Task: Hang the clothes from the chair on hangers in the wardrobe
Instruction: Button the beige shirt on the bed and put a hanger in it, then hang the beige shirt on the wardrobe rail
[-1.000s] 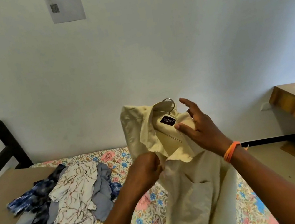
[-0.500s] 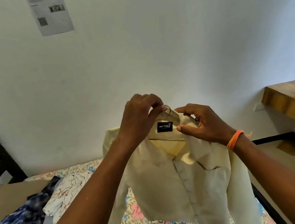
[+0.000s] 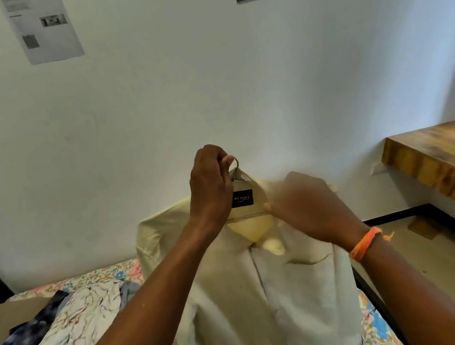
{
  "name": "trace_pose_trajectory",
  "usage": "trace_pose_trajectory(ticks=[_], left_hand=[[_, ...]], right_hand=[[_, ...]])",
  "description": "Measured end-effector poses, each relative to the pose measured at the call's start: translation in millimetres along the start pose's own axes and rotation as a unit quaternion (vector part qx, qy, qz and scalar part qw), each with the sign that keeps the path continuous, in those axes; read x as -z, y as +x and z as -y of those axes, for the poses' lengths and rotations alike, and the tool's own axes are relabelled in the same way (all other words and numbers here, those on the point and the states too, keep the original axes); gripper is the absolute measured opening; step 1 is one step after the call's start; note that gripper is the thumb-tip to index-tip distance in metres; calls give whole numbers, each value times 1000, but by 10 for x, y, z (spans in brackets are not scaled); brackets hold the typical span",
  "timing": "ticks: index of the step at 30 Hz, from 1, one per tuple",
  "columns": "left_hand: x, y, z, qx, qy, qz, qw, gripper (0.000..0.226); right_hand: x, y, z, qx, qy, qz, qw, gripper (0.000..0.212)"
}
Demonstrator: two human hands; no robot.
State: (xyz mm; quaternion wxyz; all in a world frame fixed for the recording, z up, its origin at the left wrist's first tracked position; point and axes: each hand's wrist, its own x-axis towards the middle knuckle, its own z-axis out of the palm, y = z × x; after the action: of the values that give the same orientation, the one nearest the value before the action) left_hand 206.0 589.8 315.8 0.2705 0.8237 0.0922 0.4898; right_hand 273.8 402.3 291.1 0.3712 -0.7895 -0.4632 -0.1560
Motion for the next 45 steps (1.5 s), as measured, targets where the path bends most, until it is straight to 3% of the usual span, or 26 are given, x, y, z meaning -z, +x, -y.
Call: trace_pose_trajectory(ticks=[2, 4, 8, 13, 17, 20, 22, 25, 33, 35, 37, 40, 43, 45], left_hand=[[5, 39, -61, -19, -21, 5, 1000, 11], [0, 70, -158, -38, -54, 25, 997, 10], [-31, 107, -444, -55, -121, 81, 988, 10], [54, 149, -695, -44, -194, 140, 970, 11], [291, 11, -595, -174, -161, 21, 971, 26], [451, -252, -175, -213, -65, -45, 974, 33], [424, -446, 95, -220, -18, -27, 975, 43], [263, -637, 141, -258, -24, 75, 963, 57], [91, -736, -769, -428, -12, 51, 902, 16], [90, -844, -1090, -431, -70, 97, 895, 17], [102, -927, -1436, -372, -157, 184, 896, 22], [126, -1039, -2055, -271, -240, 337, 869, 25], [142, -1228, -2635, -171, -266, 507, 802, 21], [143, -1409, -2986, -194, -279, 563, 753, 20]], right_hand=[[179, 87, -2, -4, 73, -54, 996, 35], [358, 193, 12, 2, 65, -121, 990, 17], [418, 353, 213, 0, 49, 35, 998, 47], [445, 187, 461, 1, 43, -81, 996, 26], [729, -27, 602, -72, 24, -118, 990, 12], [994, -286, 672, -131, 13, -155, 979, 5], [1177, -493, 740, -158, 11, -176, 972, 8], [1382, -830, 925, -185, 6, -195, 963, 10], [1930, -1869, 1293, -231, -15, -274, 933, 14], [2100, -2203, 1376, -246, -41, -295, 922, 14], [2263, -2547, 1494, -261, -59, -303, 914, 15], [2588, -3149, 1750, -286, -103, -284, 909, 15], [2894, -3719, 2024, -303, -147, -244, 909, 19], [3108, -4080, 2197, -315, -139, -266, 900, 17]])
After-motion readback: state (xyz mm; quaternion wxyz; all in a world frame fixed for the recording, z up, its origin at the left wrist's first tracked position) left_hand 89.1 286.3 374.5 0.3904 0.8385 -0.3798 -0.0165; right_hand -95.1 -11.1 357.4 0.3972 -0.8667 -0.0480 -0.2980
